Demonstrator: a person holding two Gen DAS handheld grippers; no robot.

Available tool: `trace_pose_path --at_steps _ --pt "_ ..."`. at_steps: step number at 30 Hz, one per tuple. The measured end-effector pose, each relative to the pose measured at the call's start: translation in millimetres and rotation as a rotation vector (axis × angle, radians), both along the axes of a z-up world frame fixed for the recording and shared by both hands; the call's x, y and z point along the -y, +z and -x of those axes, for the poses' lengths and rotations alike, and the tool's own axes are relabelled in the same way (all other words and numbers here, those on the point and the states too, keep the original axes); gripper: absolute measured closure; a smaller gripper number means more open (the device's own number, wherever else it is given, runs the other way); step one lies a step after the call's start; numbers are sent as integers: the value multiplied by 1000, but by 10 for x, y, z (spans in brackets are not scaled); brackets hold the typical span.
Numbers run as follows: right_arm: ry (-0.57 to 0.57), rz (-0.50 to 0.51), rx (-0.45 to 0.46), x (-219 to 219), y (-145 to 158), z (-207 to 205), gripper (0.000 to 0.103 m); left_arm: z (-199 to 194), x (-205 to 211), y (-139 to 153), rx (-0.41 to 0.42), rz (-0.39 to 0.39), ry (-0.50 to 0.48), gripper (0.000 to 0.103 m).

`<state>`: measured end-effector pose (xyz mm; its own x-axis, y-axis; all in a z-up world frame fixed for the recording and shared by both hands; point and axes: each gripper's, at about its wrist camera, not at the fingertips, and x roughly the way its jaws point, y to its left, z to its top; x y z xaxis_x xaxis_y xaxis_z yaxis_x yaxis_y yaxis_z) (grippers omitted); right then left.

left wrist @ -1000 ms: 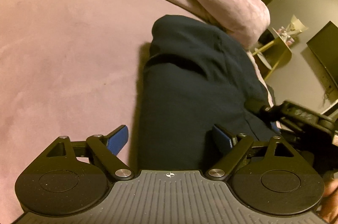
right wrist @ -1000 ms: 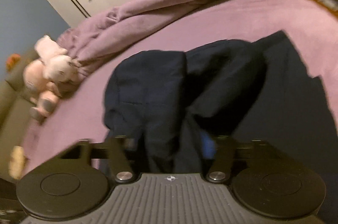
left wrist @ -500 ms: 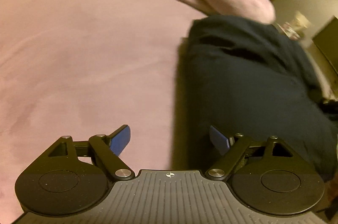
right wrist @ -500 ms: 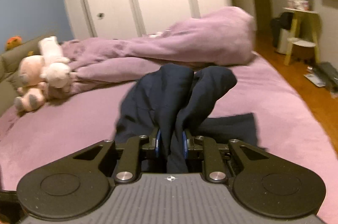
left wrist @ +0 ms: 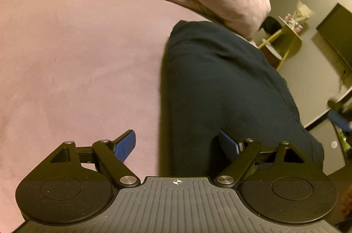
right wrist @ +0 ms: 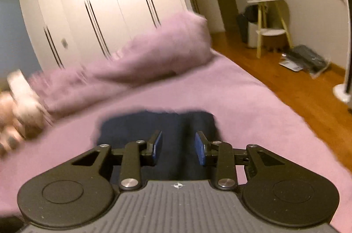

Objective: Fold large clothes

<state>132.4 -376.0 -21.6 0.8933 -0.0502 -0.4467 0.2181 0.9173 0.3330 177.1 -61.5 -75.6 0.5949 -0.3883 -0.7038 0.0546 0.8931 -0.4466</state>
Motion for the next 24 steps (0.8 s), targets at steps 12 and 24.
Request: trace_pose_path --at_steps 12,24 --pt "36 264 -92 -677 -747 -1251 71 -202 132 140 47 -76 28 17" --pt "-79 171 -10 -290 -1292 -1046 57 -919 1151 -302 149 -212 93 2"
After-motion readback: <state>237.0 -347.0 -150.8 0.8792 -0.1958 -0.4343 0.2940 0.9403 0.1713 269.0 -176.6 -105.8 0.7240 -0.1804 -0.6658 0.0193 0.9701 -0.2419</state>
